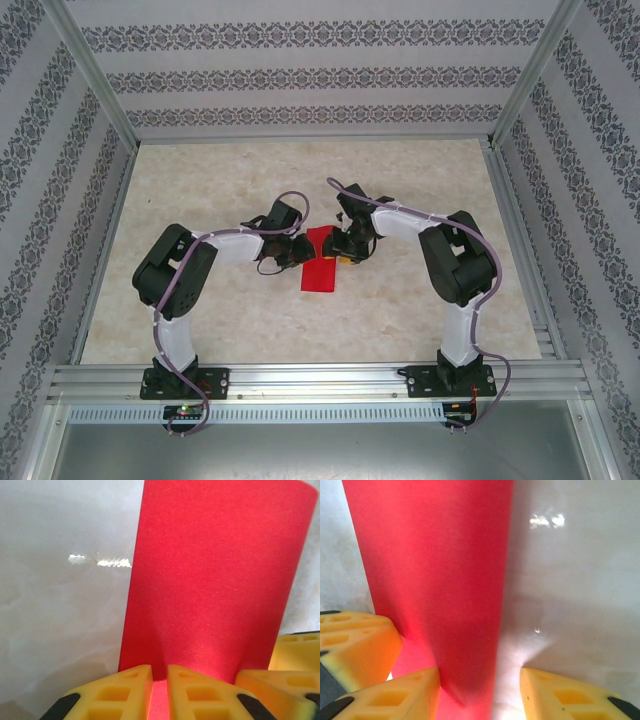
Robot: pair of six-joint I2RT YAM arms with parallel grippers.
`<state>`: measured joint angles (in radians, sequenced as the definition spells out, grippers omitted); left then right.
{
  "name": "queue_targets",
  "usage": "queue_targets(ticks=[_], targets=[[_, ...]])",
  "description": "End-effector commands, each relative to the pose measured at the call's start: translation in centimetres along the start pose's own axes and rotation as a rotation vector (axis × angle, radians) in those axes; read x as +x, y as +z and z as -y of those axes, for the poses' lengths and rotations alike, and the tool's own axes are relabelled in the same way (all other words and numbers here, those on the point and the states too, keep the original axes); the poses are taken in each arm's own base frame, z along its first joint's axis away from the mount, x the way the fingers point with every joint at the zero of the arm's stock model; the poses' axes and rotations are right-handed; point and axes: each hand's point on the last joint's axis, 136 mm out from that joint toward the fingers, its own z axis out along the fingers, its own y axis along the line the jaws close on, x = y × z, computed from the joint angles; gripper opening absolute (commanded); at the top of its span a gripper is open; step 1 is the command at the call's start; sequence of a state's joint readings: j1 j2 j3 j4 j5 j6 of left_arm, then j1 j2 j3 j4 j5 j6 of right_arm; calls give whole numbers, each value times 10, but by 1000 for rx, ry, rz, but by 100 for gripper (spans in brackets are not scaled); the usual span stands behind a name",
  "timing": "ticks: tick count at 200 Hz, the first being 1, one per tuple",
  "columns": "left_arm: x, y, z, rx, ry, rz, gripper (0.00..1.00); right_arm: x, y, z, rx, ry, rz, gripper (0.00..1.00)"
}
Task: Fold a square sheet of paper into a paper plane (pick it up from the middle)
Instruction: Hold the square sheet of paper at the center of the table, then fold the square sheet of paper in half at the center of the table.
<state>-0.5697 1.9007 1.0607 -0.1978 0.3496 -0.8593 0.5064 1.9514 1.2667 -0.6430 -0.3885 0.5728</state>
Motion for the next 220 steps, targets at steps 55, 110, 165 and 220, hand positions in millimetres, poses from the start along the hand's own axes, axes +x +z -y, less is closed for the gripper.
queue_targets(ticks=[55,110,165,220], targets=[[33,16,-63,-249,-43,-116,13,-2,-57,-26,-88,-51,104,29],[37,18,-73,-290,-60,-128,9,-3,-13,-42,-126,-26,46,0],[41,17,-80,-326,-72,-139,4,-6,9,-49,-148,-47,5,0],[46,15,-89,-369,-88,-148,3,-1,24,-27,-74,-32,-30,0]])
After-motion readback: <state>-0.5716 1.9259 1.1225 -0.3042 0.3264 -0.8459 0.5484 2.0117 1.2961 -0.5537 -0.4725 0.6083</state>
